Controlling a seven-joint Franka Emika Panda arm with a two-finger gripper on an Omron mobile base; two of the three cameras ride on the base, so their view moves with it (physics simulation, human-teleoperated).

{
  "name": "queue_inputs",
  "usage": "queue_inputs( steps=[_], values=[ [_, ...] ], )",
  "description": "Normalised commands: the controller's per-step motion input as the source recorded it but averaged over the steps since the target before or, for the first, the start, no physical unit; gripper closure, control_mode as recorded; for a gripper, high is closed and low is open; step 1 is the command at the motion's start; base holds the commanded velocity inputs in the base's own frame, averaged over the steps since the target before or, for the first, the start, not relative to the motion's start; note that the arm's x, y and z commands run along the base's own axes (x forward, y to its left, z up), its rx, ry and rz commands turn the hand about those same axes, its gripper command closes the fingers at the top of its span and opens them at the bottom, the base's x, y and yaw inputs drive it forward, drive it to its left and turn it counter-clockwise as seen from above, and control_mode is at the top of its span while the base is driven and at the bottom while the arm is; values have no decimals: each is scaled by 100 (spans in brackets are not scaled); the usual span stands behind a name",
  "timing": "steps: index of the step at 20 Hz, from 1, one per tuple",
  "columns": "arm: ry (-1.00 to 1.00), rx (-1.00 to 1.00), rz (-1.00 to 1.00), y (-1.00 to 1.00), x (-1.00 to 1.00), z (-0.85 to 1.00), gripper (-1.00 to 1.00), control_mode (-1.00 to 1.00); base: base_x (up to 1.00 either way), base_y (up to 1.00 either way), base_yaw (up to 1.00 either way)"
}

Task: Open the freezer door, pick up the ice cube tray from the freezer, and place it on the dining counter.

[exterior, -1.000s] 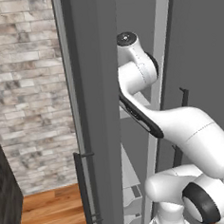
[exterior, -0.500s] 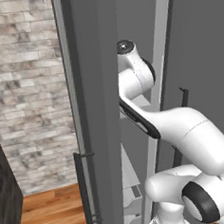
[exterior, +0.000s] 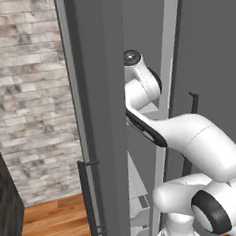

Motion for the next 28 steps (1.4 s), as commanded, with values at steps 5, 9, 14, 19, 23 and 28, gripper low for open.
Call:
queue_inputs(
  steps=[5,9,14,19,23,28],
  values=[
    [-1,0,1,0,9,-6,-100,-100,0,0,0],
    [0,0,2,0,11,-5,-100,-100,0,0,0],
    [-1,0,2,0,18,-3,-100,-100,0,0,0],
    [-1,0,3,0,21,-4,-100,-100,0,0,0],
    [0,0,3,0,18,-8,-100,-100,0,0,0],
    [0,0,2,0,5,-11,100,-100,0,0,0]
  ],
)
